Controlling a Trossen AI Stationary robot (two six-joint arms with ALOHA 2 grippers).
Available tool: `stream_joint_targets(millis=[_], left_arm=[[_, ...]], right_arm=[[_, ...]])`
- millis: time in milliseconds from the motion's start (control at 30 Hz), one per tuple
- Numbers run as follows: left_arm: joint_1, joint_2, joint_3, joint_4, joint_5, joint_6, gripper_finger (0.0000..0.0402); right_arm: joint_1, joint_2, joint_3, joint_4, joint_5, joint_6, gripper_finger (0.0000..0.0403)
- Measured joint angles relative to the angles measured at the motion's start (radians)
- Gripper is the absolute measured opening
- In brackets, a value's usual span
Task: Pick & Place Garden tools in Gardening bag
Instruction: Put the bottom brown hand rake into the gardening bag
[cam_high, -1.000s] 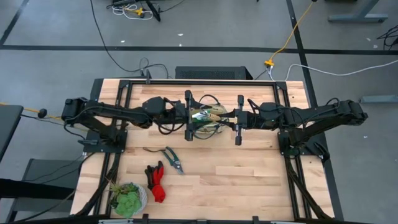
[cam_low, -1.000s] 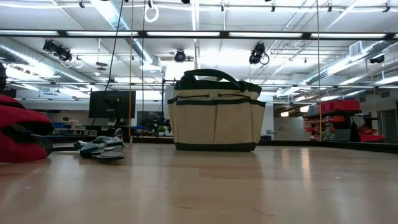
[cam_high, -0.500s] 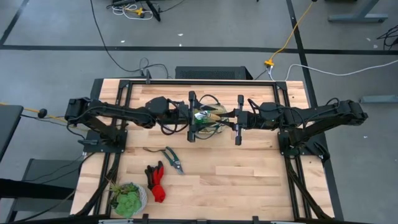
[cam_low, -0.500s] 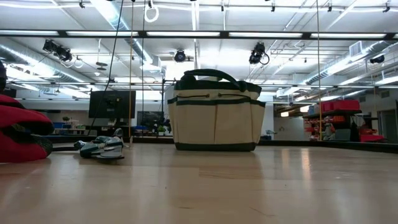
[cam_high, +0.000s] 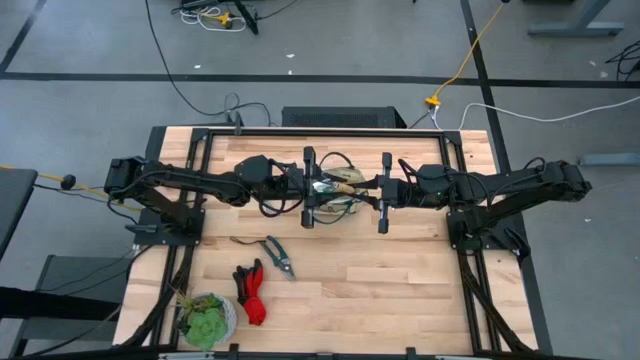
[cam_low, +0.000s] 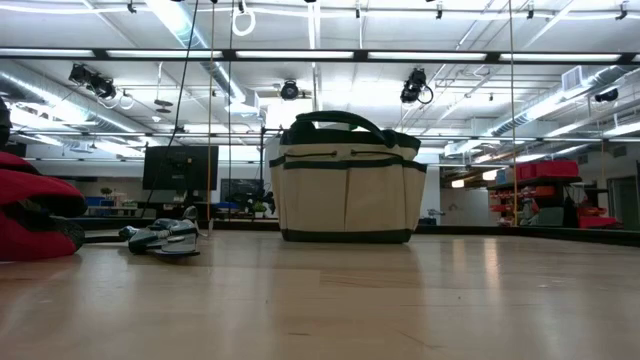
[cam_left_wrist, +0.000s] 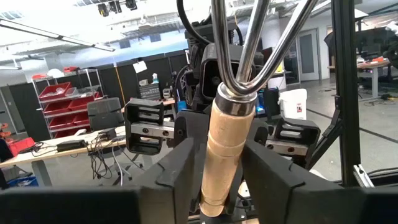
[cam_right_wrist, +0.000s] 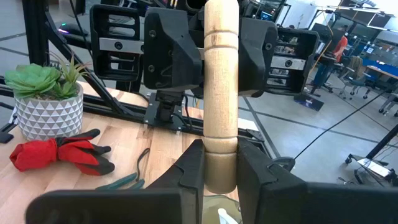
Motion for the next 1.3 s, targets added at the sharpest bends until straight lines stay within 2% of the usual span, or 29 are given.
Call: stream_joint_targets(millis=[400, 800, 1000, 1300], left_arm=[[0.0, 0.0, 0.0, 0.0, 0.007, 0.053, 0.0078], [0.0, -0.001, 0.0, -0.006, 0.012, 0.062, 0.0078], [0.0, -0.001, 0.0, -0.01, 0.009, 0.061, 0.0077], [0.0, -0.001, 0.0, -0.025, 0.005, 0.058, 0.0077]], right_arm=[[0.0, 0.0, 0.0, 0.0, 0.001, 0.0, 0.0053], [0.0, 0.0, 0.0, -0.002, -0.004, 0.0, 0.0086], [0.0, 0.001, 0.001, 0.024, 0.0, 0.027, 0.013], [0.0, -0.017, 0.002, 0.019, 0.002, 0.052, 0.0233]])
